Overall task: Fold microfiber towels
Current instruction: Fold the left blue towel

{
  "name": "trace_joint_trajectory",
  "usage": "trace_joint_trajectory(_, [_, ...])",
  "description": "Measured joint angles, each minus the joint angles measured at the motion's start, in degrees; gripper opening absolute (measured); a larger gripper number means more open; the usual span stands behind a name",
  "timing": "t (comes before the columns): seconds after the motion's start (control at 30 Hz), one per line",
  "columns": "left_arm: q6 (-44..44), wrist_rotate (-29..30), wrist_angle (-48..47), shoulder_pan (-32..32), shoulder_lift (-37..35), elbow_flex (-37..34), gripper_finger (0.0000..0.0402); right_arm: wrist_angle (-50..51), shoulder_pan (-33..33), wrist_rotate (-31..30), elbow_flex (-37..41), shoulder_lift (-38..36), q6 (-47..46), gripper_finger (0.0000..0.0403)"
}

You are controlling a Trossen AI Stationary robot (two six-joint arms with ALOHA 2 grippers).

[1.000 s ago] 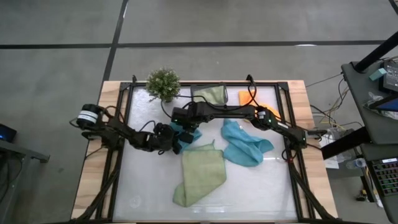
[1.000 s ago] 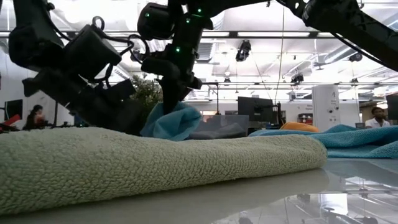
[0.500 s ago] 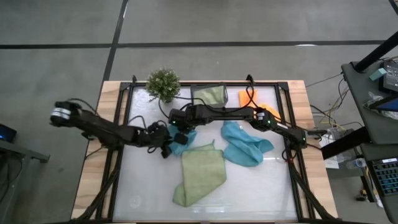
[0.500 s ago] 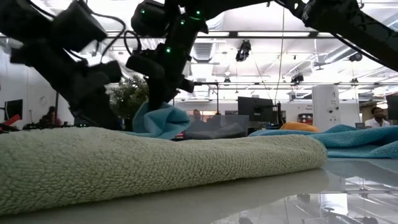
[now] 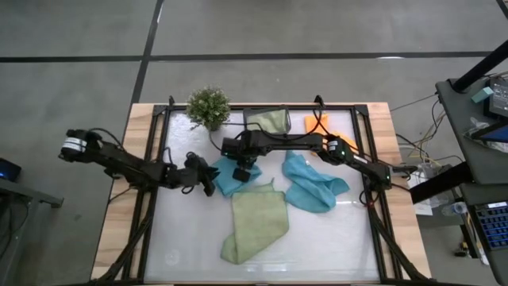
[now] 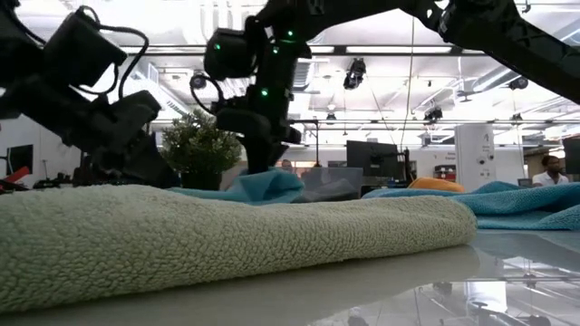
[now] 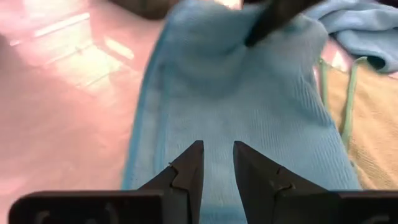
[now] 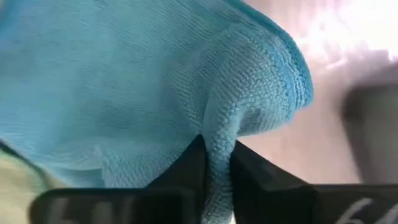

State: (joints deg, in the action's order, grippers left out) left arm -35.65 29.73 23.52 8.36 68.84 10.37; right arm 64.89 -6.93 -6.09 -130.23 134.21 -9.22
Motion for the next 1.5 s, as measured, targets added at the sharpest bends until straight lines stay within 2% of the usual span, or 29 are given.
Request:
trace_joint_trajectory(0.27, [-0.61,0.96,6.19,0.04,15.21,2.56,0.0073,2.32,-2.44,-0.08,-0.05,-0.96,-0.18,0.0156])
trace_joint_trajectory(0.47, [-4.33,1.2,6.5,0.0,19.56,2.93,0.0073,2.15,-2.23,0.42,-0.11,-2.47,-0.24,0.019])
trace_joint_trajectory(0.57, [-4.08,0.97,6.28,0.0,19.05,2.79,0.0073,-0.3,-0.84,5.03,0.24,-2.58,0.97,0.0179])
trace_joint_trajectory(0.7, [-4.04,0.61,6.04,0.0,18.13,2.07,0.0073,-6.96,0.96,12.06,3.25,-2.11,1.71,0.014])
trace_joint_trajectory(1.0, [-4.2,0.23,4.09,0.0,16.37,0.35,0.0073,-10.3,1.06,12.09,11.63,-1.91,-1.31,0.0019])
trace_joint_trajectory(1.17, [-2.24,0.15,4.42,0.0,13.79,0.53,0.0073,-11.01,1.0,12.07,12.14,-2.78,-1.22,0.0009])
trace_joint_trajectory(1.37, [3.91,-1.16,3.55,0.32,6.34,1.56,0.0073,-11.66,1.02,11.92,12.1,-6.47,0.16,0.0009])
trace_joint_trajectory(1.5, [4.64,-2.87,4.55,0.38,3.22,2.19,0.0073,-11.83,0.93,7.76,13.25,-8.61,1.36,0.0009])
